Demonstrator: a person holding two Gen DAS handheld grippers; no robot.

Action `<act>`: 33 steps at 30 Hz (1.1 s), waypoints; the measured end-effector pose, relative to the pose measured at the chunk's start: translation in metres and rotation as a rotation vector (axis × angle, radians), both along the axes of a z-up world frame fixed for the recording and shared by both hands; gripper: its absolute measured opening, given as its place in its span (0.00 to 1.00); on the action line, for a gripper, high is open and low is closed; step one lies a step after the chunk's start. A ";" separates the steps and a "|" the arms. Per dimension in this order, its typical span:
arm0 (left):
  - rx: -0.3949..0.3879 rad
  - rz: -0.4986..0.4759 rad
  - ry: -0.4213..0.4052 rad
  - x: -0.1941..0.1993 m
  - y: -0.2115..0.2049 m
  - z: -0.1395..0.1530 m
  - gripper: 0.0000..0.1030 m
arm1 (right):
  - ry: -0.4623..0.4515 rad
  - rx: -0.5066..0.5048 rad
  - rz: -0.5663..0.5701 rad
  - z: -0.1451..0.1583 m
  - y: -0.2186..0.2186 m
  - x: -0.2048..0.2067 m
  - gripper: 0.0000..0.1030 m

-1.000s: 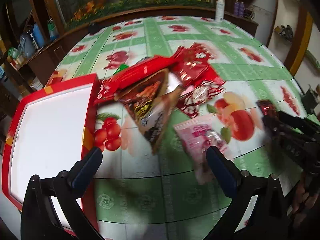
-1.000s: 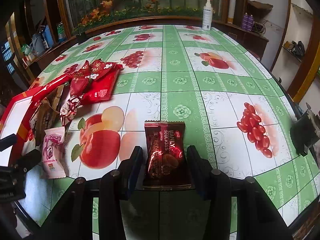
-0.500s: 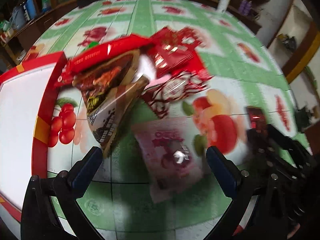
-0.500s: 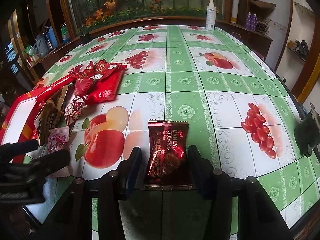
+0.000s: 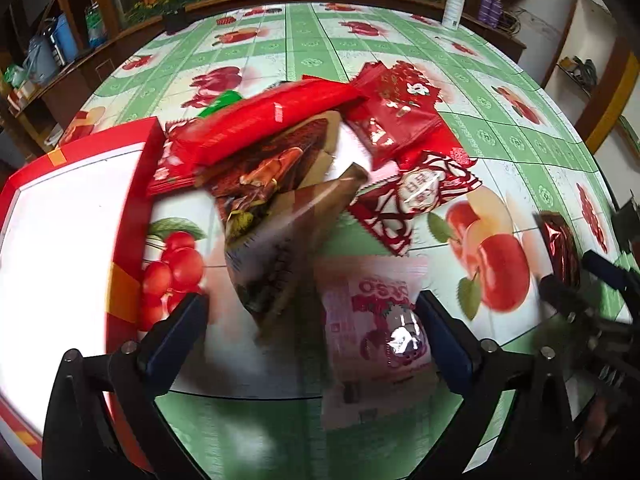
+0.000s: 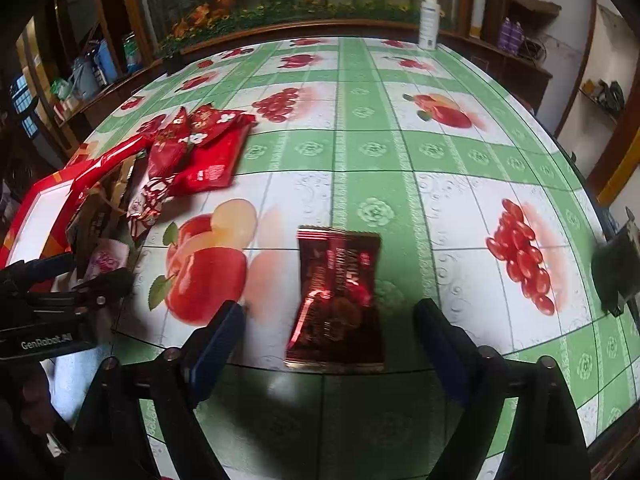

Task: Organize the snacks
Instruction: 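Grasp the dark red chocolate packet with the right tool while the left tool grasps the pink packet, then carry both packets over the red-rimmed white tray and open both tools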

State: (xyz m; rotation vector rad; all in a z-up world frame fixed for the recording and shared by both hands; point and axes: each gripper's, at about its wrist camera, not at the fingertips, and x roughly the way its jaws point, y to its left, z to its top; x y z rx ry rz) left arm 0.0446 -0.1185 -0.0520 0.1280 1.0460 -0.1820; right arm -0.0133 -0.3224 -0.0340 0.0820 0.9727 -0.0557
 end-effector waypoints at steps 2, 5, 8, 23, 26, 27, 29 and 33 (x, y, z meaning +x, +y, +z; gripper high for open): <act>-0.004 -0.011 -0.010 -0.002 0.006 0.002 0.91 | 0.012 -0.021 -0.018 -0.001 -0.003 0.000 0.89; -0.012 -0.027 -0.022 -0.002 0.015 0.005 0.78 | 0.018 -0.024 -0.026 0.000 -0.006 0.001 0.90; -0.018 -0.040 -0.031 -0.004 0.023 0.008 0.62 | 0.017 -0.032 -0.038 0.000 -0.005 0.002 0.88; -0.042 -0.071 -0.052 -0.023 0.043 0.010 0.47 | -0.012 -0.042 0.067 0.006 0.042 0.001 0.42; -0.091 -0.086 -0.030 -0.029 0.049 0.012 0.47 | -0.012 0.031 0.117 0.007 0.050 0.000 0.42; -0.096 -0.095 -0.027 -0.032 0.050 0.013 0.47 | -0.009 0.073 0.135 0.008 0.051 0.000 0.42; -0.098 -0.107 -0.030 -0.038 0.051 0.013 0.47 | 0.001 0.146 0.173 0.008 0.055 0.001 0.42; -0.077 -0.138 -0.042 -0.050 0.046 0.014 0.47 | 0.013 0.225 0.230 0.008 0.067 0.000 0.42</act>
